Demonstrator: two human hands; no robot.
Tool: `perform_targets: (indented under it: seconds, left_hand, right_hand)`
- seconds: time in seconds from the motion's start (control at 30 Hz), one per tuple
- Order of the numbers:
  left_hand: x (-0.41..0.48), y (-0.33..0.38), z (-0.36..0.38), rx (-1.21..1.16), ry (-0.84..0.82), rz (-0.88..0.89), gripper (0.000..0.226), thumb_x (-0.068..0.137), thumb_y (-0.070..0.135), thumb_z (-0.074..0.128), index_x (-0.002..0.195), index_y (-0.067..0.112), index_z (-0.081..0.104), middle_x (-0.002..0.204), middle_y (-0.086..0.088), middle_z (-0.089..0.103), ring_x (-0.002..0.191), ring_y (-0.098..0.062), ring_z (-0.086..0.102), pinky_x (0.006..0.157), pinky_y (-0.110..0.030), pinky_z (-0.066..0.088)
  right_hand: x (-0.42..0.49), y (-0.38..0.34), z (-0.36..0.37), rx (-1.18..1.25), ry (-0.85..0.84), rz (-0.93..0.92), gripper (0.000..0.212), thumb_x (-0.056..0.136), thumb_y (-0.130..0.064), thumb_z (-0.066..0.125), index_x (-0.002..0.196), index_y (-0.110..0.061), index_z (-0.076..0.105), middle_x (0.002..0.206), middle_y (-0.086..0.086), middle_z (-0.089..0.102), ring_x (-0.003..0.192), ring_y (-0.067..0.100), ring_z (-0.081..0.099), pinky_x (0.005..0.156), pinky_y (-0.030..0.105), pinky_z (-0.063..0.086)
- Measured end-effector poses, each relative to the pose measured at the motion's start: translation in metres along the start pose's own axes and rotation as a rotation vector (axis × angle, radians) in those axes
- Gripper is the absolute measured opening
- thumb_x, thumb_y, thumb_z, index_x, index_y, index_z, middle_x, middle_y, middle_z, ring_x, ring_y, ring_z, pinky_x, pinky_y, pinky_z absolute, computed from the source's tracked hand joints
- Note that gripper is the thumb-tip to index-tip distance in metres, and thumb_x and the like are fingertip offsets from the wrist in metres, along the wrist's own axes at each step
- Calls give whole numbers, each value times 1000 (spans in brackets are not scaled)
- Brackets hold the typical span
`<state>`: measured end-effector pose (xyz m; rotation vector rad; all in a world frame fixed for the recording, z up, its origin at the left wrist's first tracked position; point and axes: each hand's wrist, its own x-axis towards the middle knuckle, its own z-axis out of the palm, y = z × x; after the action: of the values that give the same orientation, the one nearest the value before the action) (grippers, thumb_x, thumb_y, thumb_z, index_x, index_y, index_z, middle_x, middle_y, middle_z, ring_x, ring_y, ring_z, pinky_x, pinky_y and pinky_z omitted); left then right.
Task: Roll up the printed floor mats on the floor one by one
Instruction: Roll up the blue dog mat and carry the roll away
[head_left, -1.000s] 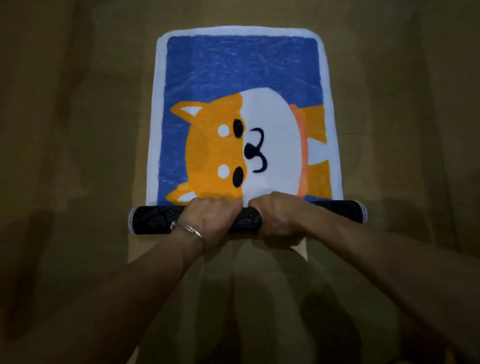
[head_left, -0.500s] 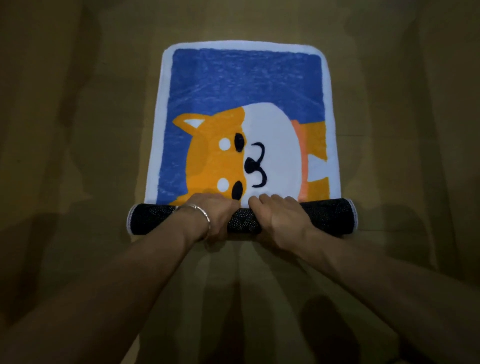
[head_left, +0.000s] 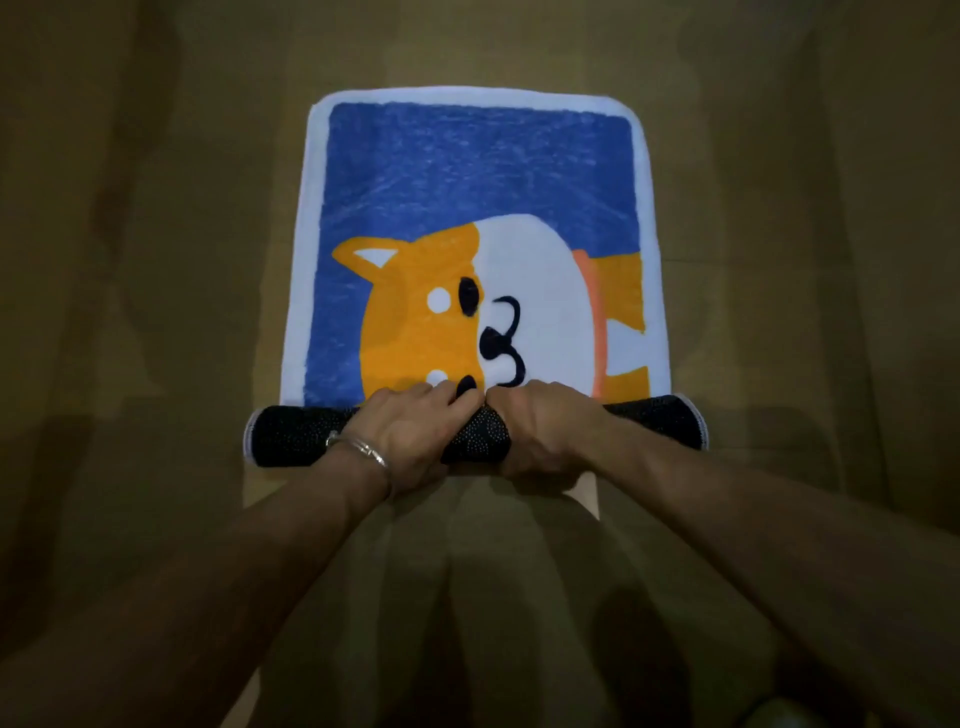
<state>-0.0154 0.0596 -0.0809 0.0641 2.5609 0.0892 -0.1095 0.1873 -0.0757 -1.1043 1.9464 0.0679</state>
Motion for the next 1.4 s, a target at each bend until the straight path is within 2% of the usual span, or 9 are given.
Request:
perform_targets:
  seconds: [0.1,0.27,0.43,0.63,0.77,0.9,1.03,1.23,1.4]
  left_hand:
    - [0,1,3,-2,-38,-17,64,82,35,59,137,23,27,119,-4,51,101,-29,56,67,-35,38]
    - [12,-4,-12,-150,-177,-25,58,74,36,69,125,33,41,109,1,61,97,-24,57,66,-29,38]
    - [-1,0,5,19,57,-28,71,79,40,64,137,22,30,119,-3,49,105,-27,50,70,-35,41]
    - [18,0,-15,-103,-176,-27,67,72,38,73,127,26,37,109,-5,60,96,-28,57,66,-31,36]
    - [14,-2,-11,-104,-56,12,67,72,40,70,128,28,36,110,-1,57,98,-26,56,68,-31,37]
    - [10,-1,-1,38,89,17,69,78,44,64,135,25,30,119,-2,48,105,-27,50,80,-36,37]
    - [17,1,-13,29,-46,33,58,83,35,63,133,24,35,116,-6,56,104,-30,55,70,-32,32]
    - [26,12,-21,-109,-368,58,61,68,44,78,119,27,50,110,-2,62,97,-24,60,75,-31,48]
    - [15,8,-9,-211,-241,103,72,67,50,75,125,31,39,117,2,59,103,-22,57,82,-32,47]
  right_hand:
    - [1,-5,-2,2,-69,32,41,78,-29,70,111,-21,47,94,0,57,81,20,55,67,30,42]
    - [-8,-8,27,-294,325,-15,39,86,-17,56,120,-12,38,112,9,50,93,30,52,66,36,27]
    - [7,2,-8,-18,0,13,53,73,-38,73,115,-24,45,94,-1,55,84,21,55,75,34,47]
    - [-7,5,34,-354,483,3,45,68,-16,72,108,-10,52,91,9,55,78,31,53,62,37,30]
    - [-3,12,28,-177,363,11,49,82,-34,60,123,-16,39,104,5,51,91,29,51,69,37,30]
    - [-2,12,29,-1,371,47,54,77,-45,63,117,-18,40,100,4,55,88,27,55,69,38,38]
    - [-6,6,35,2,339,78,62,75,-36,65,127,-15,38,105,6,55,94,28,53,70,37,38]
    - [-19,10,42,-177,347,23,60,75,-38,62,128,-21,41,113,5,50,100,27,47,81,40,35]
    - [-22,15,41,-134,323,-15,56,74,-40,62,122,-19,43,107,4,51,96,24,47,79,36,35]
